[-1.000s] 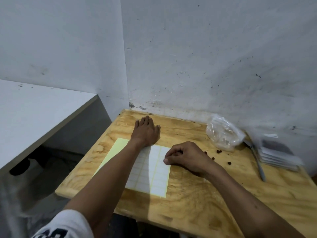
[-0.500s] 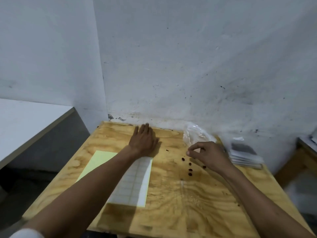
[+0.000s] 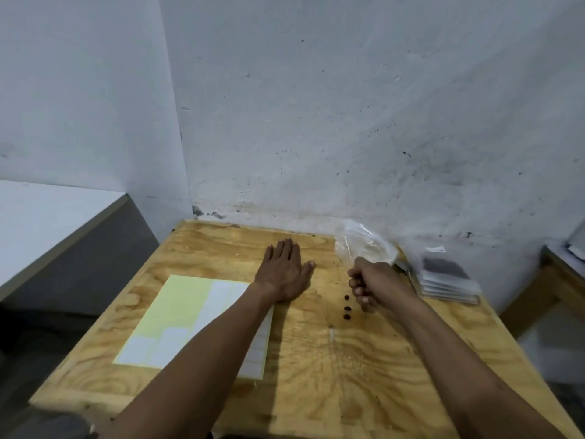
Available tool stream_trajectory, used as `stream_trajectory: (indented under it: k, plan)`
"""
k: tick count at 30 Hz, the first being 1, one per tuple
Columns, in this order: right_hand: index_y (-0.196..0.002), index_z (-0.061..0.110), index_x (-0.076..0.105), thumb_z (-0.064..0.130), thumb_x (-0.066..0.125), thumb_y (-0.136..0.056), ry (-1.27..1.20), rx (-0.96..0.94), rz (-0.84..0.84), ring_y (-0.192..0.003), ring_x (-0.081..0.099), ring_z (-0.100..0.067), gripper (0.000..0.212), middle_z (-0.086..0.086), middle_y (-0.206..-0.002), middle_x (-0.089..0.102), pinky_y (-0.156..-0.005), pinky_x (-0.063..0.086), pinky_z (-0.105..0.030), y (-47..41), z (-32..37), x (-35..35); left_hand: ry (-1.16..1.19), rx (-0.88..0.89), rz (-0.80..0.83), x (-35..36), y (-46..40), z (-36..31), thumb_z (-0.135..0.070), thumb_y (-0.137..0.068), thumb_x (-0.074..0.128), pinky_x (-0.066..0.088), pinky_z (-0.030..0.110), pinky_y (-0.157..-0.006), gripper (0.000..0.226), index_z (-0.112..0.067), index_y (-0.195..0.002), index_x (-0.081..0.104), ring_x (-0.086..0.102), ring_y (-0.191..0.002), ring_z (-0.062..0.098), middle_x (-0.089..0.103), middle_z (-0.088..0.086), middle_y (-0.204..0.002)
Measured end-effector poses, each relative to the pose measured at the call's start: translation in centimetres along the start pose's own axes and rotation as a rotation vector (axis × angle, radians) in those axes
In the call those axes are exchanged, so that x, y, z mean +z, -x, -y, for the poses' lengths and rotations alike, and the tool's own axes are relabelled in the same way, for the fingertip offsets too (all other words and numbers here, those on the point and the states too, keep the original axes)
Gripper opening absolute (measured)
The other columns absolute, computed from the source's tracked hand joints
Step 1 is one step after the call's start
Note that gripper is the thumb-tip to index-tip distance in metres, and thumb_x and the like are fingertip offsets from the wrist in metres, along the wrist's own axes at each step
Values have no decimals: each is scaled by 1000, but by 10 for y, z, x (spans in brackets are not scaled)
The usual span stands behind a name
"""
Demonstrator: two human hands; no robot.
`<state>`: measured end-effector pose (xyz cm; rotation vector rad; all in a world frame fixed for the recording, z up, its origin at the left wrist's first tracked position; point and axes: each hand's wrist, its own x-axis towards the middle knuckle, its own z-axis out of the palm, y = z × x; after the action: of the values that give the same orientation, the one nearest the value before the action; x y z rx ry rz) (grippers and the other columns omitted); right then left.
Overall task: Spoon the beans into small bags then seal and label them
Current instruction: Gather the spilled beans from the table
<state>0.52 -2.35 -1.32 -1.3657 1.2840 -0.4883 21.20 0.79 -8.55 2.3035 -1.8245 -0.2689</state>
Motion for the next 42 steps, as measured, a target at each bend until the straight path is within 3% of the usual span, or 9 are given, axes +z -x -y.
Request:
stream_trajectory:
  k: [3,8,13,16,19,25,31,34,42]
  plan:
    - [-74,8,67,17,56,-85,-19,-23,-27,-46,47,-15,18,-1,-58,59,-49,34,-26,6,0,-12,-8,6,6,0,0,1,-55,-105,13,-4,48,-126,76,-4,-161,3,-7,-156,28,-3,15,-169]
    - [-79,24,81,27,81,-82,356,-421,-62,-57,59,6,4,21,-55,65,-54,41,-7,19,-23,-15,-14,7,4,-1,1,0,-54,-106,13,-3,48,-126,75,-3,-160,4,-6,-156,29,-2,16,-169]
    - [-89,29,83,38,86,-75,484,-417,-93,-78,62,11,17,18,-83,71,-64,42,-8,12,-38,-11,-13,1,4,-1,1,0,-54,-106,14,-4,48,-126,75,-4,-161,3,-6,-156,29,-2,16,-169]
    - [-78,25,81,36,81,-81,490,-418,-116,-65,60,8,12,15,-75,72,-55,38,-8,12,-37,-8,-6,1,2,-3,3,-1,-54,-106,14,-4,47,-126,75,-4,-161,3,-6,-157,28,-2,16,-169]
    - [-71,18,69,30,71,-91,131,-255,-7,-47,45,-2,23,14,-55,55,-48,33,-19,16,-29,-9,-7,7,-7,-2,3,0,-53,-106,15,-3,47,-126,75,-3,-160,5,-5,-157,29,0,16,-169]
    - [-86,2,65,20,46,-96,-446,71,150,-51,49,-16,28,-10,-66,61,-38,37,-22,24,-13,-16,-16,7,-5,-1,2,0,-54,-106,14,-2,48,-126,75,-3,-160,7,-3,-157,29,2,16,-169]
    - [-83,23,82,40,83,-76,220,-325,-44,-77,73,-8,19,9,-77,77,-76,58,-29,35,-32,-14,-24,3,-17,0,1,1,-55,-105,15,-2,48,-126,75,-4,-160,8,-2,-157,29,2,16,-169]
    - [-75,30,83,41,86,-72,439,-407,-87,-77,70,1,12,14,-75,77,-74,56,-27,35,-41,-9,-25,0,-20,0,1,1,-54,-105,15,-2,48,-126,75,-4,-160,9,-2,-157,29,3,15,-169]
    - [-75,13,81,29,81,-82,343,-309,-95,-74,73,-11,17,0,-66,75,-65,54,-29,32,-36,-1,-18,-2,-17,-2,4,-1,-54,-106,16,-2,47,-126,74,-5,-161,9,-3,-157,28,1,15,-169]
